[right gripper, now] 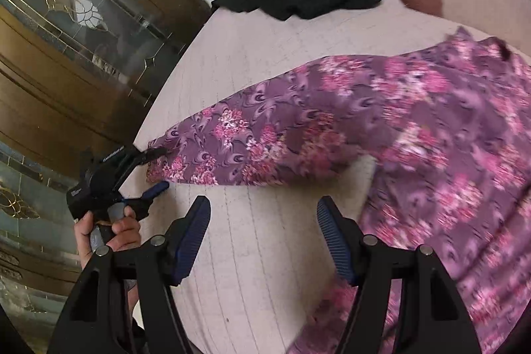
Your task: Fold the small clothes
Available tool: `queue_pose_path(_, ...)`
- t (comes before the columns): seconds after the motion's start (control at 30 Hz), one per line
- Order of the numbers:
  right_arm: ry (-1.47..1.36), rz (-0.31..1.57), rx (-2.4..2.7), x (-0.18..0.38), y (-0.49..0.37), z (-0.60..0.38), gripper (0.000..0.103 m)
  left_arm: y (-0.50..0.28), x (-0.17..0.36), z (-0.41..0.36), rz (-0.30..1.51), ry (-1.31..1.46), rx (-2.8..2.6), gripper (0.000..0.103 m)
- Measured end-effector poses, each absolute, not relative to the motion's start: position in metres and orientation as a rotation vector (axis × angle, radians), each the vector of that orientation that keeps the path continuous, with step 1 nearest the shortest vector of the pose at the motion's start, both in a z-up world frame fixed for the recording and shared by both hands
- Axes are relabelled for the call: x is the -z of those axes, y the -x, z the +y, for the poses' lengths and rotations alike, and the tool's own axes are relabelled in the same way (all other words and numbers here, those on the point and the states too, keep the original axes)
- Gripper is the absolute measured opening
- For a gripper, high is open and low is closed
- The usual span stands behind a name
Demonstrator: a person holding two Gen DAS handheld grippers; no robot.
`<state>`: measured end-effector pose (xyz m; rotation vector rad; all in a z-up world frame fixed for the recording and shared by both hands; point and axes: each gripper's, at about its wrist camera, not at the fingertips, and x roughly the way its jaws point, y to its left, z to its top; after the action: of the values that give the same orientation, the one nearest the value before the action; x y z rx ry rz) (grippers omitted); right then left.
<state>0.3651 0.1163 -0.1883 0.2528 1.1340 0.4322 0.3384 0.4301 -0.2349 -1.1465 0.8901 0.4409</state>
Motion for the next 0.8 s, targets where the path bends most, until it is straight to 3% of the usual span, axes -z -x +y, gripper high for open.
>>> queue_pose_path(0.07, -0.256, 1.130, -0.434, 0.191, -0.368, 0.115, 0.067, -0.342, 0.230, 0.430, 0.921, 1.083, -0.493, 0.015)
queue_pose_path(0.1, -0.261, 1.128, -0.433, 0.191, -0.369, 0.113, 0.067, -0.343, 0.229, 0.429, 0.923, 1.083, -0.475, 0.009)
queue_pose_path(0.37, -0.358, 1.076, -0.436, 0.172, -0.367, 0.064, 0.066, -0.309, 0.093, 0.341, 0.576, 0.672, -0.245, 0.009)
queue_pose_path(0.5, -0.422, 1.004, -0.446, 0.147, -0.345, 0.014, 0.066, -0.285, 0.040, 0.240, 0.486, 0.387, -0.001, 0.009)
queue_pose_path(0.6, -0.481, 0.951, -0.413, 0.136, -0.323, -0.042, 0.066, -0.275, 0.038, 0.169, 0.509, 0.236, 0.164, 0.009)
queue_pose_path(0.8, -0.655, 0.921, -0.375, 0.156, -0.298, -0.142, 0.066, -0.234, 0.085, 0.010, 0.575, -0.142, 0.514, 0.009)
